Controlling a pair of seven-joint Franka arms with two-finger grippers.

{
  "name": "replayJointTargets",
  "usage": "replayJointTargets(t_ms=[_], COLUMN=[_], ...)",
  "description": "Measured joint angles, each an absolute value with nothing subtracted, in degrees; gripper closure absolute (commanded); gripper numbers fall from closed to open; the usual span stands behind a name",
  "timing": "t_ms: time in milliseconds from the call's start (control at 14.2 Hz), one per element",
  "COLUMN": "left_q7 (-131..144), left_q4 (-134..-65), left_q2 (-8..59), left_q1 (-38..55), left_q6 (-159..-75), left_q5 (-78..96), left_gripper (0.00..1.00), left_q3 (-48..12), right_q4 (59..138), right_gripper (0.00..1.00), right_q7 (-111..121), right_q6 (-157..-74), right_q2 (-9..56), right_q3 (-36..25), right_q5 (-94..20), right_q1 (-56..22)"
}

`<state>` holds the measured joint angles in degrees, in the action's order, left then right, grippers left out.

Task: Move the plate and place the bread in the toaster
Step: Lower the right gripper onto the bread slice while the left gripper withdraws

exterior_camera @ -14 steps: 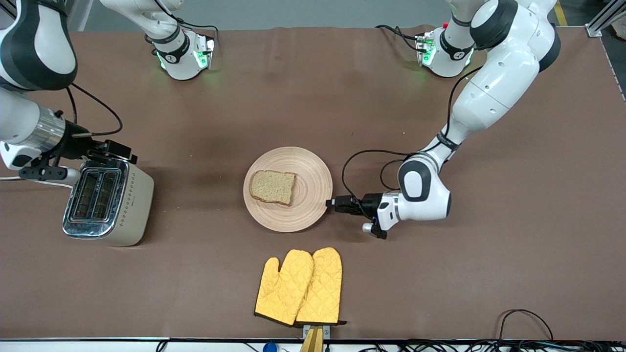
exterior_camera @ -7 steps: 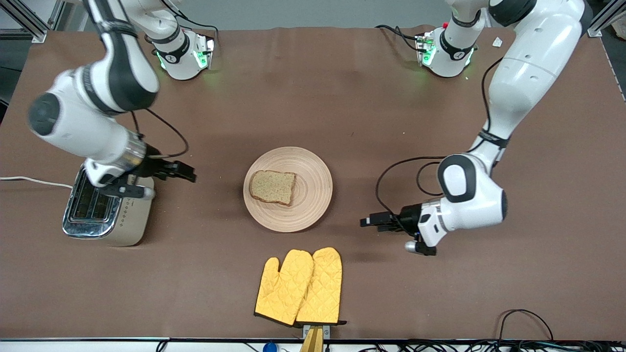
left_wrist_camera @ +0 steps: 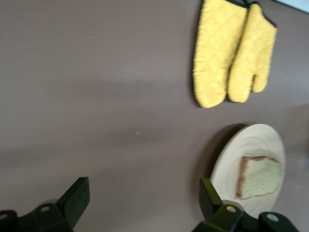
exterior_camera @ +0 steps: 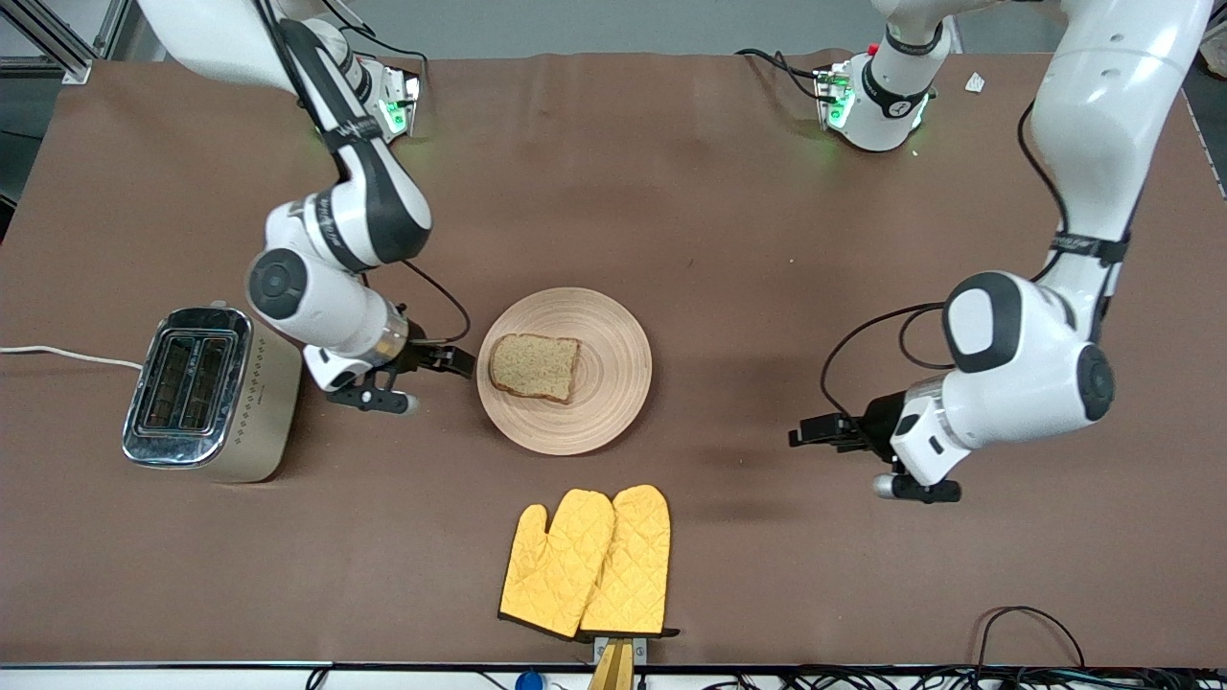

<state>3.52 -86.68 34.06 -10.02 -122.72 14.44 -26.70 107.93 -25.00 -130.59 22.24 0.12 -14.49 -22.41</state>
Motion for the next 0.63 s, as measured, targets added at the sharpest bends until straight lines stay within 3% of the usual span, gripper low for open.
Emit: replayJointTargets(t_ms=[141,633], left_q7=[4.5,4.6], left_q4=[-86.7,-85.5], left_q2=[30.8,19.5], left_q1=[-12.0,-16.6], left_q6=[-118.6,-104.6], left_q5=[12.0,0.0], left_gripper=[0.0,0.0], left_q3=[-26.7,-26.6], right_q4=[107.9,108.0], right_gripper=[0.01,0.21], right_q7=[-28.1,-39.0], right_q6=[-131.8,-131.8], right_q2=[23.7,26.4], right_q3=[0.1,-0.1], right_q5=[-14.4,-4.8], right_q1=[-24.7,-29.0])
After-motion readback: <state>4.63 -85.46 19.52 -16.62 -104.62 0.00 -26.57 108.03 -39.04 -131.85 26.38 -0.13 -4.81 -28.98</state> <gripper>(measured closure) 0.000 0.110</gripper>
